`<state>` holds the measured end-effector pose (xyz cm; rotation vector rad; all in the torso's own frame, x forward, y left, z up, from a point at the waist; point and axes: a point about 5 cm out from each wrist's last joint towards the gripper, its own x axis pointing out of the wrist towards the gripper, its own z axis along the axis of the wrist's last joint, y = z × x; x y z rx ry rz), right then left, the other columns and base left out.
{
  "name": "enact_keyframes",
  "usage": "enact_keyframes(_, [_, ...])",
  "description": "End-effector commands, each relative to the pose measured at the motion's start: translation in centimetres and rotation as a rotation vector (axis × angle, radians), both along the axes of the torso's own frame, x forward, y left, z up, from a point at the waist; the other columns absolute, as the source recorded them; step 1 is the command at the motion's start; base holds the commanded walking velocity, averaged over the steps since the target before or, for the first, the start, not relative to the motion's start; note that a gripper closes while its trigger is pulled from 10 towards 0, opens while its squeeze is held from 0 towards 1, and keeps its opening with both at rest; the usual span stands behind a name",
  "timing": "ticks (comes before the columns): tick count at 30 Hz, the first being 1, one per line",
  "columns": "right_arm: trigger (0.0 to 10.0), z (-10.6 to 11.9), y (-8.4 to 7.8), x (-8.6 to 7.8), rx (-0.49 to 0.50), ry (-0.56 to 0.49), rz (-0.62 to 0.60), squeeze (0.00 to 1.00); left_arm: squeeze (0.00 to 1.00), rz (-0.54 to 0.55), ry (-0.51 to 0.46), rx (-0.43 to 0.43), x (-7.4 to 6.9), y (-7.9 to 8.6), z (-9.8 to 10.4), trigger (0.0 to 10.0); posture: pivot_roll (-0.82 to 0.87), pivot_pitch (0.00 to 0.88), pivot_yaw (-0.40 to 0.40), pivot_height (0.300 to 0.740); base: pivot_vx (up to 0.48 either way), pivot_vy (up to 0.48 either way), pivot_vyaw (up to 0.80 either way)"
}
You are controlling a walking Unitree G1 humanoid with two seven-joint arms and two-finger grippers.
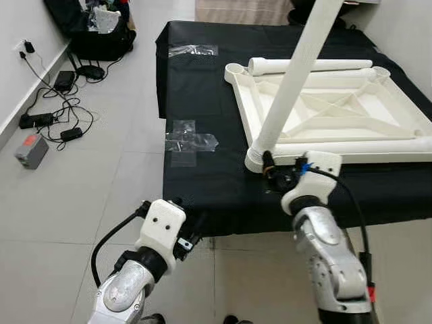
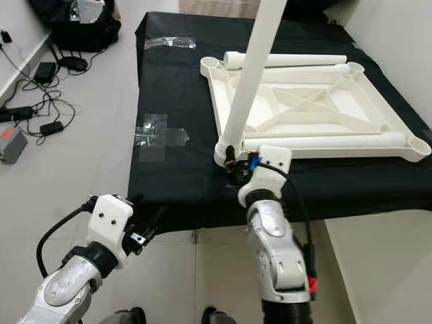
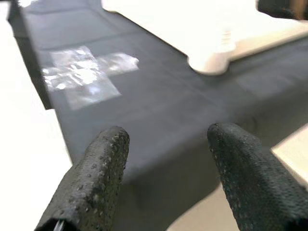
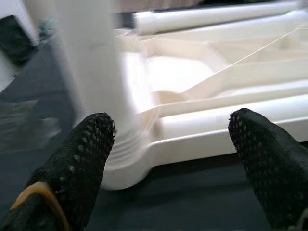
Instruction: Building children table
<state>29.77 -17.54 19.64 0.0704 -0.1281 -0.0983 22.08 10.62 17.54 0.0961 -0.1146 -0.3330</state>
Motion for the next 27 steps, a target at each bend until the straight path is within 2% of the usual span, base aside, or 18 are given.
enact_keyframes(1, [10.0,0.2,-2.7,0.3,-0.027,-0.019,-0.103,0.0,0.0,0.101,-0.007,-0.018,0.5,1.2,0.2,10.0,0.07,0.177,-0.09,0.74,0.0,0.0,0.0])
enact_keyframes(5, [10.0,0.4,-3.2,0.4,-0.033,-0.025,-0.127,0.0,0.0,0.127,-0.018,-0.016,0.7,1.5,0.5,10.0,0.07,0.177,-0.09,0.74,0.0,0.0,0.0])
enact_keyframes(6, [10.0,0.8,-4.2,0.8,-0.045,-0.032,-0.181,0.0,0.0,0.195,-0.044,-0.01,1.1,2.7,1.0,10.0,0.07,0.164,-0.092,0.74,0.0,0.0,0.0])
enact_keyframes(8, [10.0,1.0,-4.6,0.9,-0.053,-0.035,-0.207,0.0,0.0,0.227,-0.058,-0.005,1.3,3.2,1.3,10.0,0.07,0.164,-0.092,0.74,0.0,0.0,0.0])
enact_keyframes(9, [10.0,1.3,-5.2,1.3,-0.049,-0.039,-0.243,0.0,0.0,0.305,-0.083,0.006,1.5,4.6,1.9,10.0,0.08,0.156,-0.097,0.74,0.0,0.0,0.0])
enact_keyframes(13, [10.0,1.5,-5.0,1.9,-0.028,-0.046,-0.232,0.0,0.0,0.362,-0.093,0.009,1.7,5.7,2.1,10.0,0.08,0.148,-0.101,0.74,0.0,0.0,0.0])
enact_keyframes(20, [10.0,1.8,-4.7,2.5,-0.023,-0.062,-0.221,0.0,0.0,0.356,-0.089,0.004,1.6,5.4,1.9,10.0,0.09,0.139,-0.107,0.74,0.0,-0.208,0.0])
enact_keyframes(27, [10.0,2.0,-4.5,2.9,-0.021,-0.069,-0.218,0.0,0.0,0.322,-0.078,0.003,1.5,4.5,1.5,10.0,0.08,0.129,-0.104,0.74,0.31,-0.284,0.0])
